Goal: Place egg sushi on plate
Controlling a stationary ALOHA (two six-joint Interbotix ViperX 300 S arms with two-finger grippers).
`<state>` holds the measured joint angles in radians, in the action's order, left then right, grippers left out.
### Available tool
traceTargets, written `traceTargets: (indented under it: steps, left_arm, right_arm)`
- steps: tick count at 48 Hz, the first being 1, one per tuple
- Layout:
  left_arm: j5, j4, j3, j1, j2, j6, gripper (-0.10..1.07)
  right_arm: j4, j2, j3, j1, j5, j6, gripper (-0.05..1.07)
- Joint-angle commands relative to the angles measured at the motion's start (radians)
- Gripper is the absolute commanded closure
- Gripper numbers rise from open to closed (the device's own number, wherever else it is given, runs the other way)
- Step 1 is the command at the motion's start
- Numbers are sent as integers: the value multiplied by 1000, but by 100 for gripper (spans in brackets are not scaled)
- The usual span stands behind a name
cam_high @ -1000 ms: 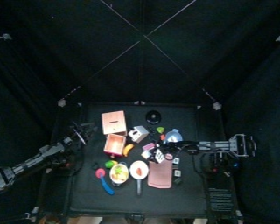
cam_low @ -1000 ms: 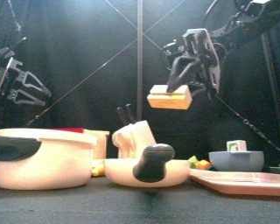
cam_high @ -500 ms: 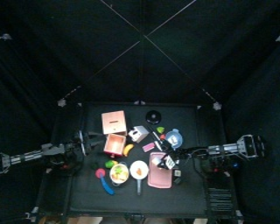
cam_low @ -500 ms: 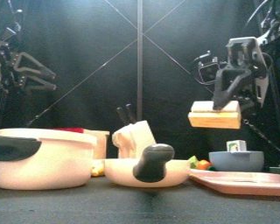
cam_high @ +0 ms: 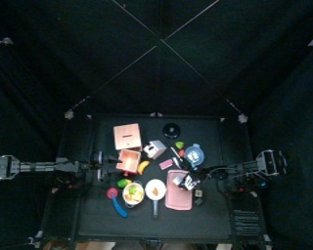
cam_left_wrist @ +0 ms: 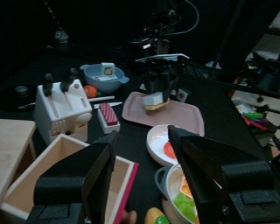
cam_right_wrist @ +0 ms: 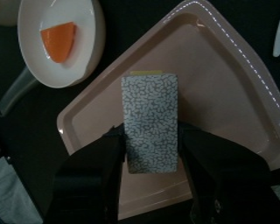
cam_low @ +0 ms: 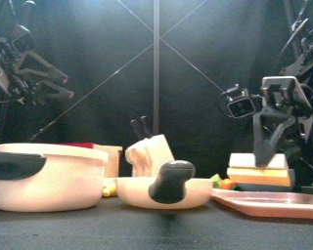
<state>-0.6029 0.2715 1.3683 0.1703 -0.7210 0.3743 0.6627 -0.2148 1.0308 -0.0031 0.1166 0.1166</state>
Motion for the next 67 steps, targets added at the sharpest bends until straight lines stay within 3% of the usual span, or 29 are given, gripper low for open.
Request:
traceTargets:
  steps: [1,16,31,67]
  left_arm:
    - [-26,2,-28,-29,12,-2,11]
    - [-29,-2,-26,-63,14,0,11]
    - [-29,-6,-26,-63,14,0,11]
    - [-23,-20,-20,-63,14,2,11]
  right_arm:
    - [-2,-14,-9,2,-6,-3,60]
    - [-12,-15,-2,3,-3,0,32]
    - [-55,-25,-21,6,5,2,15]
    - [-100,-86,-34,6,48,3,14]
